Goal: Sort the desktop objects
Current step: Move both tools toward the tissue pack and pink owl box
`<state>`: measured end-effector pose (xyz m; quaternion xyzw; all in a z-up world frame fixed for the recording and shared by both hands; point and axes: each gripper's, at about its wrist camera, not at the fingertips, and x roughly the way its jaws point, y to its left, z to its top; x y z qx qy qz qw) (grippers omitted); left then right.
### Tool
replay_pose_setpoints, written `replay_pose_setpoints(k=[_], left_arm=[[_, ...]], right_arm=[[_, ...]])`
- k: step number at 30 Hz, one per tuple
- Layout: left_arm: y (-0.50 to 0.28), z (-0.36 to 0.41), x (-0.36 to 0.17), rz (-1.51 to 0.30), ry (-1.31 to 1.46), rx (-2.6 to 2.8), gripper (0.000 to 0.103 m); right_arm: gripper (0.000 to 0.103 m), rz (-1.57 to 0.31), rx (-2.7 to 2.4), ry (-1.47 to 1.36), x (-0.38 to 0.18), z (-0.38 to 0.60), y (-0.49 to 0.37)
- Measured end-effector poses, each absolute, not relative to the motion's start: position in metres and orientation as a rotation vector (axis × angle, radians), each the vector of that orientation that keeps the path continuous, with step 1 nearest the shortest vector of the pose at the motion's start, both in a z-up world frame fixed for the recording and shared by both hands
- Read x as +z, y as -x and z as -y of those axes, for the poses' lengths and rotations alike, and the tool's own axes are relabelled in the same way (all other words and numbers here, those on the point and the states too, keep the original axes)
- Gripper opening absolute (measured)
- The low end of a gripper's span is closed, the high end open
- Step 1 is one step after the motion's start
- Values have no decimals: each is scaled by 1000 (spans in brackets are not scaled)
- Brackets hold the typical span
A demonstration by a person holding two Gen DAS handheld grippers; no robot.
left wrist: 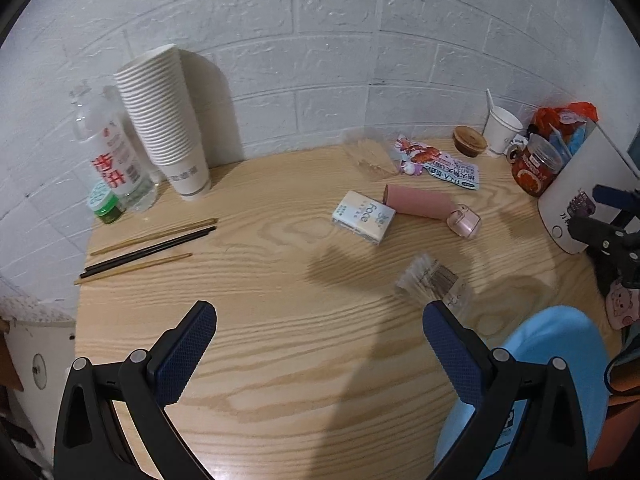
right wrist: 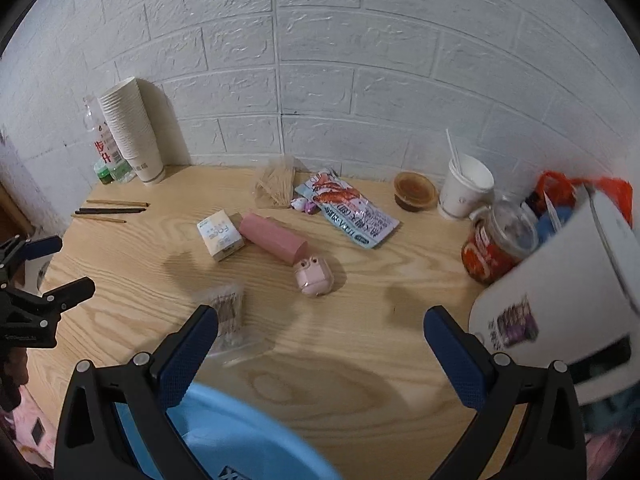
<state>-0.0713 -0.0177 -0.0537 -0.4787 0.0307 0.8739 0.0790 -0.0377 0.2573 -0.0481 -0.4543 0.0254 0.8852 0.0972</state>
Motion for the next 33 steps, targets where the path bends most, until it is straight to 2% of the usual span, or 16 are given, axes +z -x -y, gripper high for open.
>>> replay_pose_setpoints(k=[7, 17, 33], left_arm=[[92, 11, -65, -94, 1420, 2567, 103], [114, 2, -82, -137, 1437, 2493, 103], [160, -12, -122, -202, 1452, 2386, 103]], right_arm=[[103, -22, 2632, 1412, -56, -259, 55], [103, -77, 2575, 1510, -82, -277, 74], [103, 11, 2530, 1633, -120, -290, 118]])
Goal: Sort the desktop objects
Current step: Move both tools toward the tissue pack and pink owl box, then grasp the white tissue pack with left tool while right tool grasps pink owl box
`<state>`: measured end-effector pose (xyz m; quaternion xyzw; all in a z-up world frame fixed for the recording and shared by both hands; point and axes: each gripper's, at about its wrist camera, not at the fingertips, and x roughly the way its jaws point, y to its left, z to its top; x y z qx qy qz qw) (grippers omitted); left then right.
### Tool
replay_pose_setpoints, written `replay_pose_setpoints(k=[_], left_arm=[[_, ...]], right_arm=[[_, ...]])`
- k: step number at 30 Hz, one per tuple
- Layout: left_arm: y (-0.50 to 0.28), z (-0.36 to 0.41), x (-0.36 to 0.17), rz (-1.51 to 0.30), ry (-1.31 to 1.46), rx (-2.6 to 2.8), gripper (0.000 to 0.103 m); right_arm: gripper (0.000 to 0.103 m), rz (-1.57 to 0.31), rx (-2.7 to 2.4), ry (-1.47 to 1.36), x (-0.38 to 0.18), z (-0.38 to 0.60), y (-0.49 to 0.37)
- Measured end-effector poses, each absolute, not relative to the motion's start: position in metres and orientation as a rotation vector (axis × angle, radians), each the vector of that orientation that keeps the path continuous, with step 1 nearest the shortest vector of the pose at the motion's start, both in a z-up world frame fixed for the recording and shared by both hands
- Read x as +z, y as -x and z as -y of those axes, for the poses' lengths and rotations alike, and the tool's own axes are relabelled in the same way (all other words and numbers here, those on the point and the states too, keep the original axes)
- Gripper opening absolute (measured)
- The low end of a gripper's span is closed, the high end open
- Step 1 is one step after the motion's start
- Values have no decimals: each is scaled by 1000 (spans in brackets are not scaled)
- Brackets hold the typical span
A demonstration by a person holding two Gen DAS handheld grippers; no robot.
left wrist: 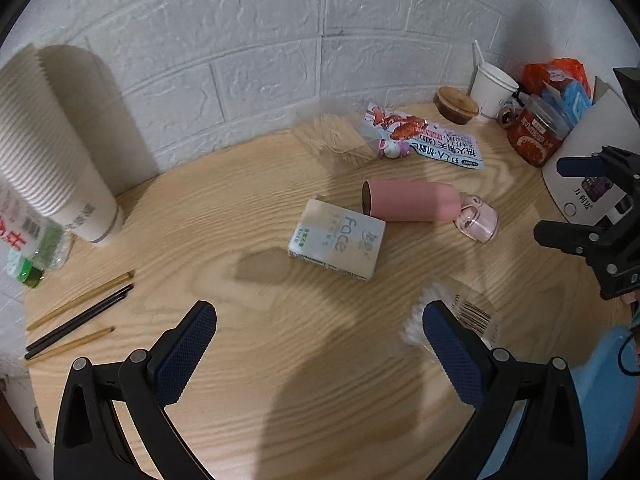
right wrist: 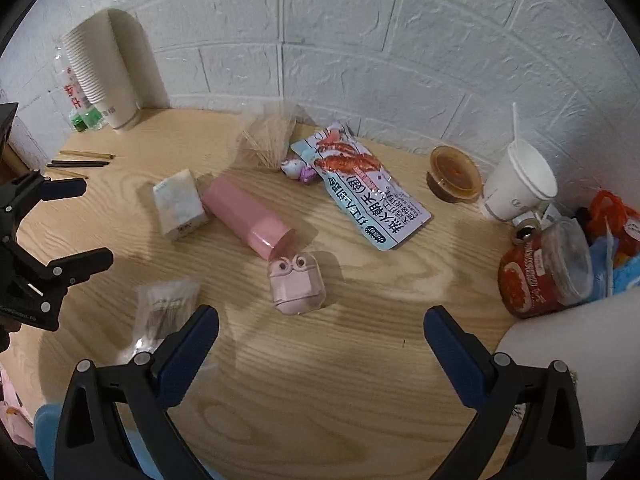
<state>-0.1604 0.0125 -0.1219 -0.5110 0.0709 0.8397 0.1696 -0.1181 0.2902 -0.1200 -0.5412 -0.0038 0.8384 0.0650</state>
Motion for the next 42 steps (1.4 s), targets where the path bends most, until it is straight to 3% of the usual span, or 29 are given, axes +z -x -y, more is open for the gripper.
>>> replay_pose_setpoints(k=[6, 21, 34, 37, 42], left_arm=[[177, -16, -134, -213, 1459, 2363, 103], [211, -24, -165, -241, 1492, 2314, 103], [217, -43, -179, -301, 1455, 2260, 103], [212, -49, -181, -375, 1439, 2264, 103], [207, -52, -181, -386, 1411, 2253, 103]], right_arm=[[103, -68, 2486, 1661, -136, -305, 133], [103, 75, 2485, 1778, -165, -296, 163], [100, 73, 2473, 1834, -182, -295, 168], [84, 99, 2467, 1851, -185, -293, 167], [82, 86, 2455, 1872, -191, -293, 167]])
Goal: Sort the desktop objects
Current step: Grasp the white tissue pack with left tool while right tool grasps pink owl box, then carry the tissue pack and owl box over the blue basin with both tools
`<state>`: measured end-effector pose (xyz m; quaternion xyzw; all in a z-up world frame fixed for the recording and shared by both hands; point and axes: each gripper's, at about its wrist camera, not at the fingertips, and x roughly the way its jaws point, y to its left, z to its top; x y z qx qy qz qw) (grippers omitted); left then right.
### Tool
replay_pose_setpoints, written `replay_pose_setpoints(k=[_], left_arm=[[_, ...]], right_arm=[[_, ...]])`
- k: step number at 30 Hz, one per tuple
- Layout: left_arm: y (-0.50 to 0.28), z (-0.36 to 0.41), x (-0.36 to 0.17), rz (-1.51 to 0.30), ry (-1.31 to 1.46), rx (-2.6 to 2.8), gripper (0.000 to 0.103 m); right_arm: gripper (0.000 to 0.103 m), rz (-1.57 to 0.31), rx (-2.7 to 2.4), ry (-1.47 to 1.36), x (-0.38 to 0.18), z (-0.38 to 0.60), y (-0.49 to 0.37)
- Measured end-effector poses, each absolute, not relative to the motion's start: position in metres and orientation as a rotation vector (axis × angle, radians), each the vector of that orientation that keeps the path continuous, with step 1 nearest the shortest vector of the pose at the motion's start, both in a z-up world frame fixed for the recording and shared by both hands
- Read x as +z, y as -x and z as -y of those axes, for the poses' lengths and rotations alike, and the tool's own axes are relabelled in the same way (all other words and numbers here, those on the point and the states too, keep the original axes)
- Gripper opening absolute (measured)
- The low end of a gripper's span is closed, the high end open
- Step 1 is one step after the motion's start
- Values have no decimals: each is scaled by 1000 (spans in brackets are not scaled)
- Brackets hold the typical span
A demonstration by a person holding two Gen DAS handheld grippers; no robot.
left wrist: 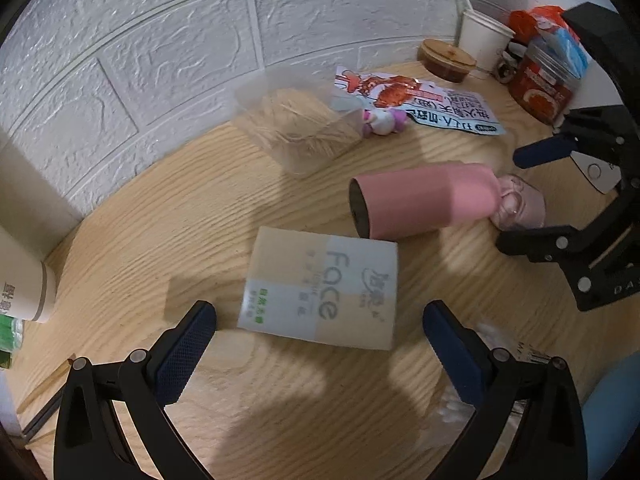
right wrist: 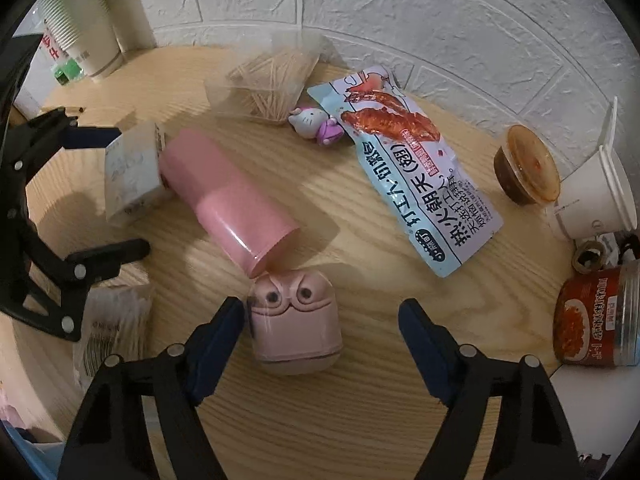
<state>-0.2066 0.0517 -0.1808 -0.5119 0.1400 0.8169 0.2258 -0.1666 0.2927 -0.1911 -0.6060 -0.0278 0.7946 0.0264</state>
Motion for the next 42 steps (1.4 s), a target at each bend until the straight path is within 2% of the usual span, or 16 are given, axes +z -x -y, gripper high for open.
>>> replay_pose_setpoints(k=[3, 5, 6, 9, 11, 12, 27, 35, 42], left_arm=[[207, -51, -180, -381, 1410, 2253, 103], [207, -50, -180, -376, 1408, 2256, 101], [206, -50, -179, -376, 1399, 2258, 100], [203, -49, -175, -375, 1372, 2260, 83], [203, -49, -172, -375, 1364, 2260, 63], [204, -48, -170, -371, 1368, 2262, 62], [191, -32, -160, -348, 1350, 2301, 61], [178, -28, -133, -362, 1305, 2349, 61], [156, -17, -103, -329, 1276, 2399, 61]], right_arm=[[80, 90, 2462, 1869, -192, -292, 165], [67, 72, 2485, 1872, -191, -291, 163], [57, 39, 2490, 1874, -191, -291, 162], [50, 21, 2497, 1879, -190, -290, 160], [44, 24, 2509, 1886, -190, -289, 159], [44, 26, 2511, 1887, -190, -289, 159], [44, 42, 2478, 1847, -189, -297, 144], [43, 108, 2485, 1759, -168, -296, 132], [43, 84, 2503, 1671, -129, -292, 122]])
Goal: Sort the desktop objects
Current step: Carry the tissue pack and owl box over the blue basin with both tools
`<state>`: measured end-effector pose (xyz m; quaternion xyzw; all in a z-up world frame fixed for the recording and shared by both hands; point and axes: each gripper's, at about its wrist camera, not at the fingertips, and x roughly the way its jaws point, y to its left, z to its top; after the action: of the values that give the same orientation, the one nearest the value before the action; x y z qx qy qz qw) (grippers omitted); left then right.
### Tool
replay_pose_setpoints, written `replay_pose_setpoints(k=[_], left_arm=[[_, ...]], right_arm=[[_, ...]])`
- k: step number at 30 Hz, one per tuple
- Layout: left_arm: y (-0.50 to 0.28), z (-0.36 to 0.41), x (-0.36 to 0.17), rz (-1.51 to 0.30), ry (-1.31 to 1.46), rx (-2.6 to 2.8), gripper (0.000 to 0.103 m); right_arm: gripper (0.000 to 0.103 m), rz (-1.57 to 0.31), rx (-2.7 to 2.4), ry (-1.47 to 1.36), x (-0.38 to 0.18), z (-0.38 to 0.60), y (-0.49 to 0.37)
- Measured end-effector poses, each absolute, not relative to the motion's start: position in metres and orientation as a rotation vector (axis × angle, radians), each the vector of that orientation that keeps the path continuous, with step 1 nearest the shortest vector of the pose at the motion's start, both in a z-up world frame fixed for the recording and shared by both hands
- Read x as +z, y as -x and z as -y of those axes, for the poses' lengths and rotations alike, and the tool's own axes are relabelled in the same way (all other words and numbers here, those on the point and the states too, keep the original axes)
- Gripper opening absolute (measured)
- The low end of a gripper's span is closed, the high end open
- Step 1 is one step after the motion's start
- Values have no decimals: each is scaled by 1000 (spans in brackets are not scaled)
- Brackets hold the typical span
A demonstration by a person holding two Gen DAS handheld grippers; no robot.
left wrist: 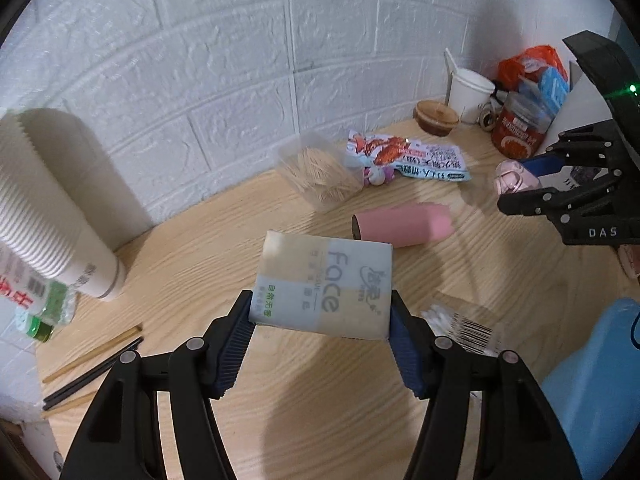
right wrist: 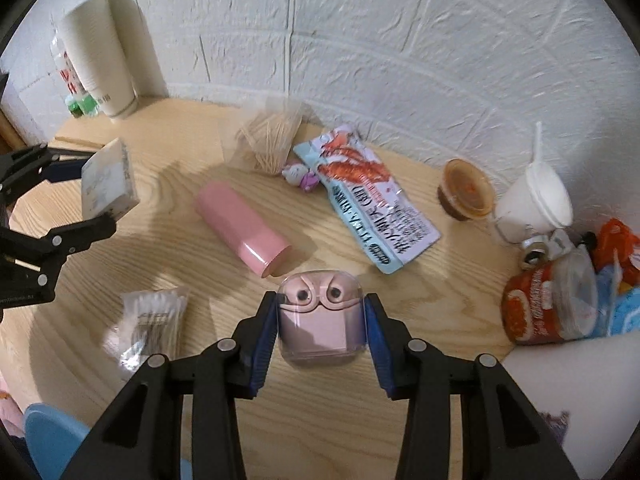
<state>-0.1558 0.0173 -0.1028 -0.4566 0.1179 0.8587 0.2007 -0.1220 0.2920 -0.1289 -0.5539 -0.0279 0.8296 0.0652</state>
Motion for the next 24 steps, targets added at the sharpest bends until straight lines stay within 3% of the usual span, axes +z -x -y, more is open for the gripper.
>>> replay_pose_setpoints(k=[14, 24], left_arm=[[84, -2, -57, -207, 1236, 2466, 61], [33, -6, -36, -186, 1200, 2476, 61]], right_arm=[[43, -143, 2400, 1529, -48, -262, 56], [43, -279, 2307, 1512, -43, -228, 3]])
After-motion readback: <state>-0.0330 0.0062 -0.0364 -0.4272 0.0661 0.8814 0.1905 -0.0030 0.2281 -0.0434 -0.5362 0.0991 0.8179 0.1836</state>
